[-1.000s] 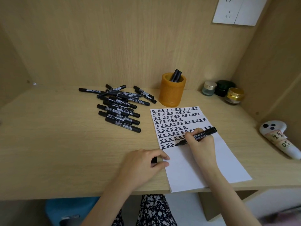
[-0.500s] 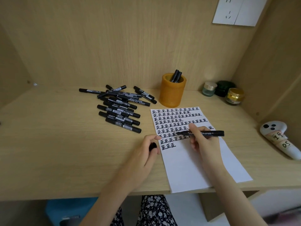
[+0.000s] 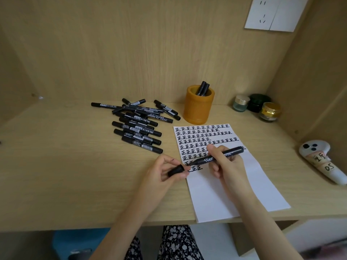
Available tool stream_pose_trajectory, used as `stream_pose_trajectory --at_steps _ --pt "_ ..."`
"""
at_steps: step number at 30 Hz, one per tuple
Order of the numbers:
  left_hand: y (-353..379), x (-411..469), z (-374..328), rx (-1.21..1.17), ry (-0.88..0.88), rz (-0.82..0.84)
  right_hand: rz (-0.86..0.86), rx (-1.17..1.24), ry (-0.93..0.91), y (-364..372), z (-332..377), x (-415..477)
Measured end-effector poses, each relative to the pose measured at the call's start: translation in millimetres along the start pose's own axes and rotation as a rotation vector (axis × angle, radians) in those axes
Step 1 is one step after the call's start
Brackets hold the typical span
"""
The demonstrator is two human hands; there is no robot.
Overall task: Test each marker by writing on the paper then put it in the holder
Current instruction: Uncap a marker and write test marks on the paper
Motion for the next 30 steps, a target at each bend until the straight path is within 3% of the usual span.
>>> stream_pose_trajectory --at_steps 8,16,30 --pt "-2.4 0.7 0.2 0.002 0.039 -0.025 0.025 -0.096 -0.012 8.2 -5.4 -1.9" --pt "-10.0 -1.4 -7.0 0.045 0.081 -0.155 0.197 -0.216 -0.088 21.5 -2.6 -4.9" --pt "-14.9 -1.1 -2.4 -0.004 0.064 -0.221 0.217 -0.27 -0.091 30.6 -1.4 3.8"
Point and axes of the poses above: each hand's wrist, its own x-axis towards the middle knuckle, its own y-axis out of the palm, z = x × y, the point moved 4 cm from there along x, towards the middle knuckle, and after that the axes turned 2 degrees about y, right-handed, at the moved point
